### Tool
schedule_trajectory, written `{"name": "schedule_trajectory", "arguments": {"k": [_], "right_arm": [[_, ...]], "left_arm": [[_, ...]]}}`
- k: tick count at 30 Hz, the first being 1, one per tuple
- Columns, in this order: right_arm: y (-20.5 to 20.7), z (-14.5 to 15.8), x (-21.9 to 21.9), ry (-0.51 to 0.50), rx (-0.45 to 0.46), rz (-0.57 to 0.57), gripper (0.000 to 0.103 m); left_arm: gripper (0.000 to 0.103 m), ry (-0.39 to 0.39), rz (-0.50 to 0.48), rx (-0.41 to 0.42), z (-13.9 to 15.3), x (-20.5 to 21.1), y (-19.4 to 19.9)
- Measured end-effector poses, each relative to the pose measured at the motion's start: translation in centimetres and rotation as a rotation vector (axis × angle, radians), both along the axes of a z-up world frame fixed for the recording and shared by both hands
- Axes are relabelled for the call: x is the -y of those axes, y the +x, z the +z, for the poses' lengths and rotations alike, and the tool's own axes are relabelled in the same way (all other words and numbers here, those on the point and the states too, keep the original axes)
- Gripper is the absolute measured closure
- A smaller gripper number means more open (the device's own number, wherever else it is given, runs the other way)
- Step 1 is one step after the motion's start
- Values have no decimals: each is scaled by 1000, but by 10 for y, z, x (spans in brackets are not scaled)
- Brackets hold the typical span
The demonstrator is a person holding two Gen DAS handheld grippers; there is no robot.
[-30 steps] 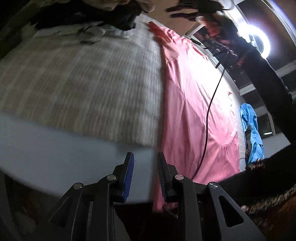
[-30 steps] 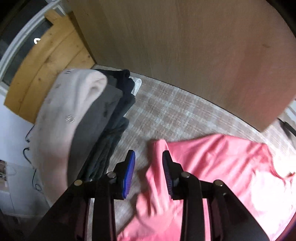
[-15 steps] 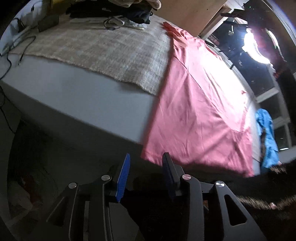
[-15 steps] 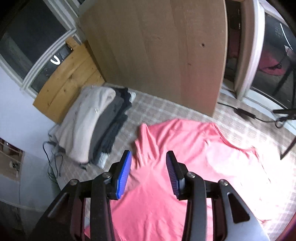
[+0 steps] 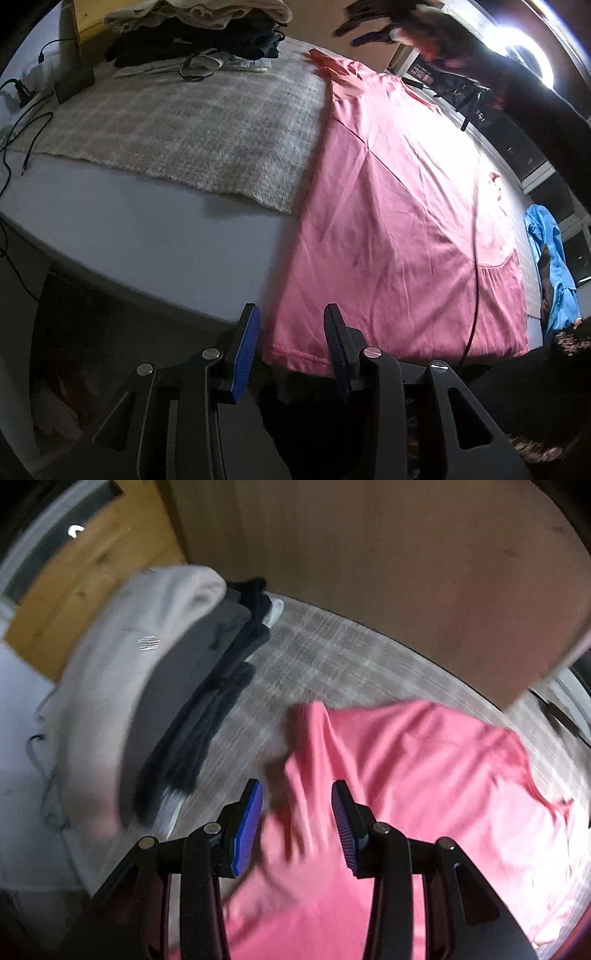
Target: Fold clothes
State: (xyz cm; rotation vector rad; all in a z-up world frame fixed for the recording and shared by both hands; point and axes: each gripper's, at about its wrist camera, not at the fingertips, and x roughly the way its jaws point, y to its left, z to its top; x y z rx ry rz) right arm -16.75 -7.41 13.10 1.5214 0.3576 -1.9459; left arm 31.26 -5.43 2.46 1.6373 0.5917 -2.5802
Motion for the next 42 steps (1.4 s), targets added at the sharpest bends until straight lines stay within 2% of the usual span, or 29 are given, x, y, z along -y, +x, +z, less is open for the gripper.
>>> {"name": "schedule_trajectory", "arguments": {"k": [5, 7, 8, 10, 11, 12, 13, 16, 22, 26, 28, 30, 31, 33, 35, 39, 42], "right_arm": [[-27, -45, 35, 122, 8, -40, 65], [-30, -56, 40, 161, -4, -38, 65], [-29, -56, 39, 155, -15, -37, 66], [-28, -56, 36, 155, -31, -29, 82], [-28, -57, 34, 161, -38, -22, 97], [-29, -56, 30, 164, -48, -23, 100], [-31, -56, 24, 140, -34, -29, 100], [-38, -48, 2, 67, -18, -66, 100], [-46, -10, -59, -78, -59, -111, 100], [-55, 12, -117, -143, -76, -166, 100], [-56, 19, -153, -166, -84, -214, 100], [-60, 12, -192, -153, -83, -276, 99], [-65, 2, -208, -113, -44, -306, 98], [-73, -19, -240, -37, 31, -365, 80], [-71, -21, -265, -57, 60, -394, 80], [-48, 13, -301, -193, 63, -404, 76], [-24, 44, -320, -257, 71, -379, 76]], "left_arm": [[69, 31, -17, -2, -2, 7, -2], [74, 49, -18, -4, -2, 10, -2], [81, 51, -25, -4, -3, 10, -3], [86, 41, -39, -12, -4, 9, -5], [90, 38, -42, -16, -4, 7, -7], [100, 36, -45, -20, -4, 6, -9], [102, 37, -47, -27, -5, 5, -8], [102, 51, -37, -44, -4, 2, -4], [103, 111, -12, -143, 36, -15, 6], [103, 131, -75, -184, 59, -49, 7], [103, 146, -135, -197, 65, -84, -4], [102, 215, -193, -180, 59, -108, -7], [100, 216, -209, -146, 53, -117, -8], [96, 213, -240, -74, 40, -134, -10], [94, 209, -233, -60, 38, -134, -5], [92, 240, -161, -68, 50, -112, 14], [92, 206, -129, -54, 61, -103, 32]]}}
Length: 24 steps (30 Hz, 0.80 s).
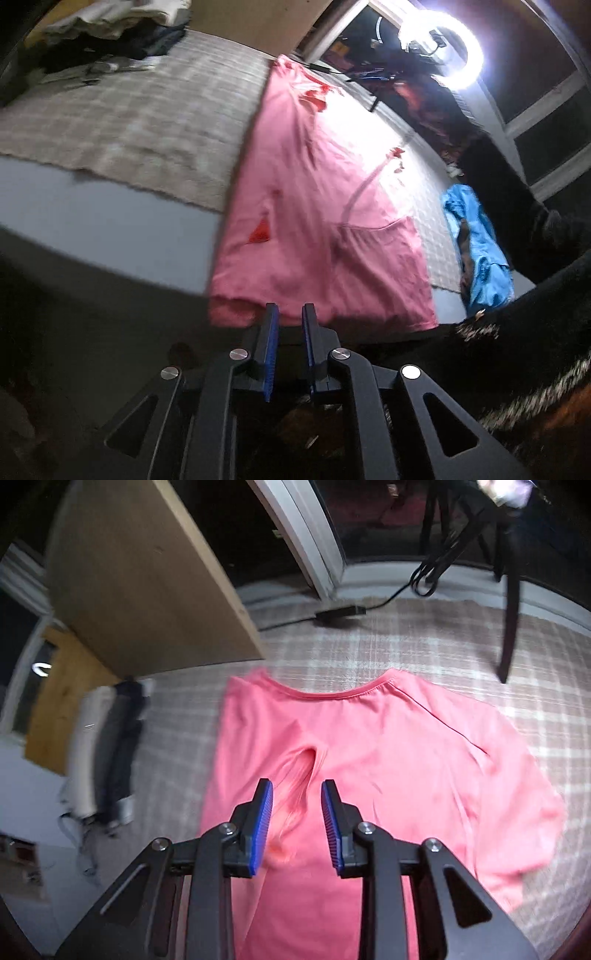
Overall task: Fold clothes
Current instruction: 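Smooth the pink shirt flat with both grippers and open them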
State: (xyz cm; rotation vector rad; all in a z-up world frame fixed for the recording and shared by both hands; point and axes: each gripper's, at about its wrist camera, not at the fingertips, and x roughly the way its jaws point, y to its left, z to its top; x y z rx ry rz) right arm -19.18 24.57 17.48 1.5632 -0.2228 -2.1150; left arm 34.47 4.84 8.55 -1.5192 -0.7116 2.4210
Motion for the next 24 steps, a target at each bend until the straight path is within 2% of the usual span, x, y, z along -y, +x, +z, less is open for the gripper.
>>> {"name": "schedule_trajectory", "arguments": {"k": [2, 3, 5, 8, 12, 17, 19, 24], "right_arm": [[14, 19, -15, -58, 5, 31, 76], [22, 28, -22, -85, 6, 46, 75], [37, 47, -33, -88, -41, 66, 74], [58, 59, -32, -18, -118, 105, 74], [78, 32, -20, 23, -87, 155, 74], [91, -13, -7, 74, -103, 185, 74], [90, -25, -3, 48, -113, 168, 74], [82, -48, 17, -41, -94, 135, 74]], "left_arm": [[92, -5, 1, 7, 3, 0, 10], [88, -13, 2, 8, 4, -1, 15], [87, -31, 9, 7, 5, 0, 17], [86, -87, 7, -14, 0, -1, 6], [83, -188, 6, -4, -15, -1, -17], [83, -177, -41, -71, -13, -9, -49], [83, -157, -72, -93, -14, -15, -66], [83, -163, -150, -69, -31, -28, -99]]}}
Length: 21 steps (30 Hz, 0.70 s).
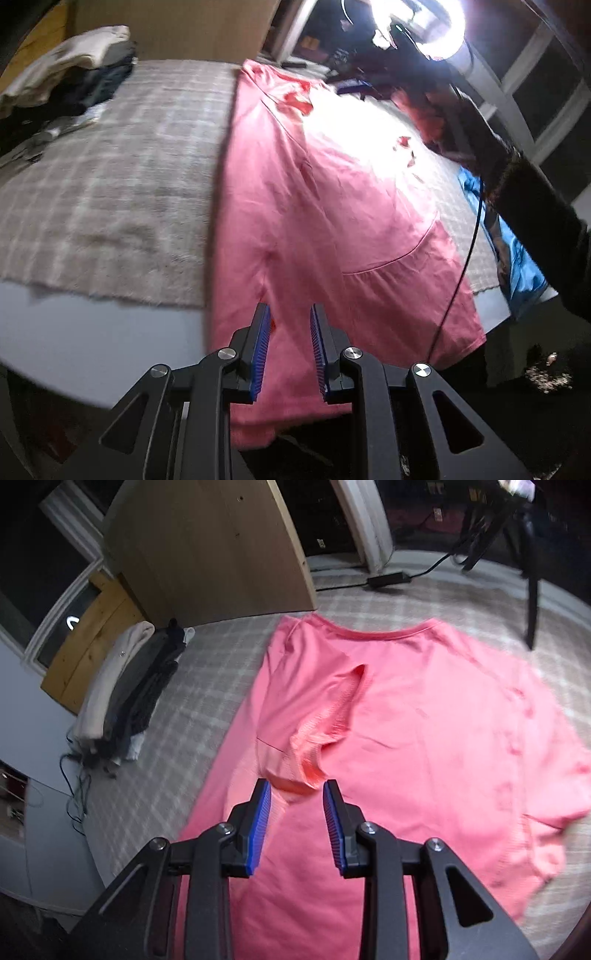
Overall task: Fold clothes
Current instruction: 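Smooth the pink shirt flat with both grippers and open them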
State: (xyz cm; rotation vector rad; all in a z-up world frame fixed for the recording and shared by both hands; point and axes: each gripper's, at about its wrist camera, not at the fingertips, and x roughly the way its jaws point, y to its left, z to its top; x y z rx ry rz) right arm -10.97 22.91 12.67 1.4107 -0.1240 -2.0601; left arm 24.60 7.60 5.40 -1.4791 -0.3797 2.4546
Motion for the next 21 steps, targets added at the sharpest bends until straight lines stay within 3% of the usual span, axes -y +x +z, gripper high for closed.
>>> {"name": "schedule_trajectory", "arguments": {"k": [3, 6, 8, 11, 13, 16, 21], "right_arm": [[-9, -15, 13, -43, 31, -4, 74], [-18, -36, 24, 80, 79, -14, 74], [-19, -34, 9, 129, 78, -69, 74], [-13, 2, -51, 47, 61, -190, 74], [-2, 33, -96, 25, 5, -259, 74], [23, 78, -173, 14, -57, -369, 74], [46, 111, -270, 67, -82, -485, 74]], "left_arm": [[83, 4, -34, 40, -13, -3, -11], [83, 4, -60, 74, -21, -3, -16], [83, 9, -77, 66, -16, -1, -16], [83, 24, -106, 36, -2, 0, -15], [83, 50, -134, 11, 11, -2, -18], [83, 96, -209, -20, 24, -19, -28], [79, 121, -370, -69, 39, -76, -47]]}}
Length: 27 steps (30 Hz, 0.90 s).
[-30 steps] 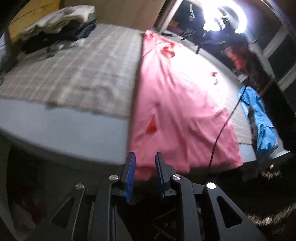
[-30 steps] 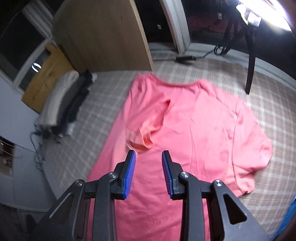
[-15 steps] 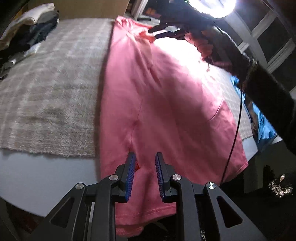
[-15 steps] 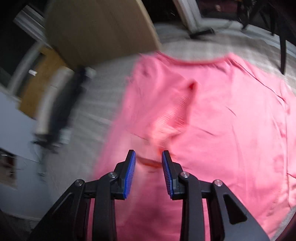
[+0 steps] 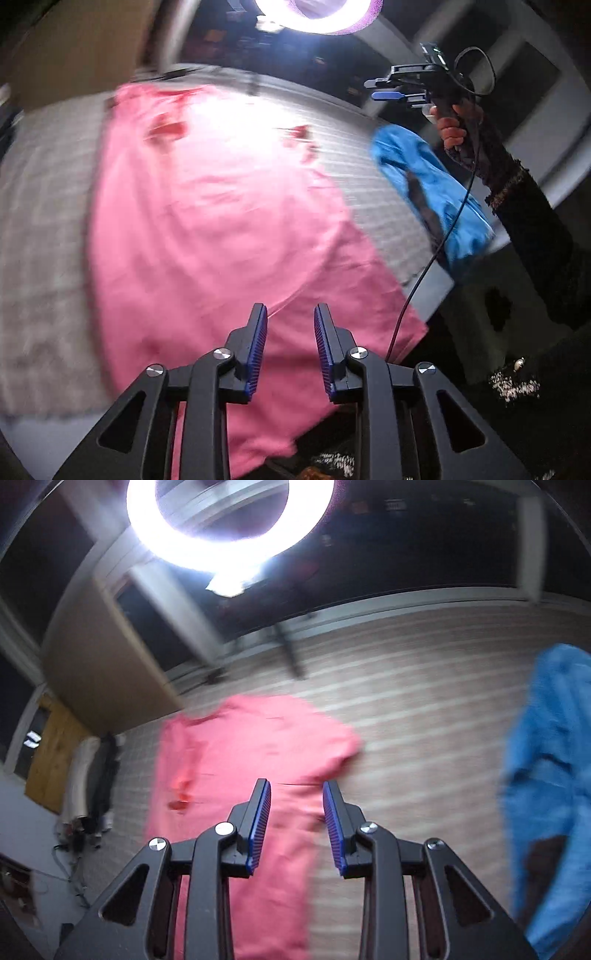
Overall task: Fold clothes
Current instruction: 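Smooth the pink shirt flat with both grippers and open them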
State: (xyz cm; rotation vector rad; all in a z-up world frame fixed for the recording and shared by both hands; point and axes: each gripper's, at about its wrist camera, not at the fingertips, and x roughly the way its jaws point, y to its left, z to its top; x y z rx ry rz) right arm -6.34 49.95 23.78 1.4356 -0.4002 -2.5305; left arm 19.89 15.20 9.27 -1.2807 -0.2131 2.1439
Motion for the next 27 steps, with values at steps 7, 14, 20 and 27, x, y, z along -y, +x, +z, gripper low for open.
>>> {"name": "schedule_trajectory", "arguments": {"k": [7, 14, 20, 27], "right_arm": [[13, 2, -87, -30, 75, 18, 74], [5, 5, -129, 6, 51, 75, 65], [-27, -36, -100, -33, 92, 164, 65], [-68, -76, -45, -100, 99, 214, 65]], "left_arm": [[79, -20, -154, -3, -2, -101, 7], [71, -60, -274, 19, -20, -186, 48], [65, -141, -323, 32, -36, -217, 65], [69, -206, -274, 28, -51, -229, 68]]}}
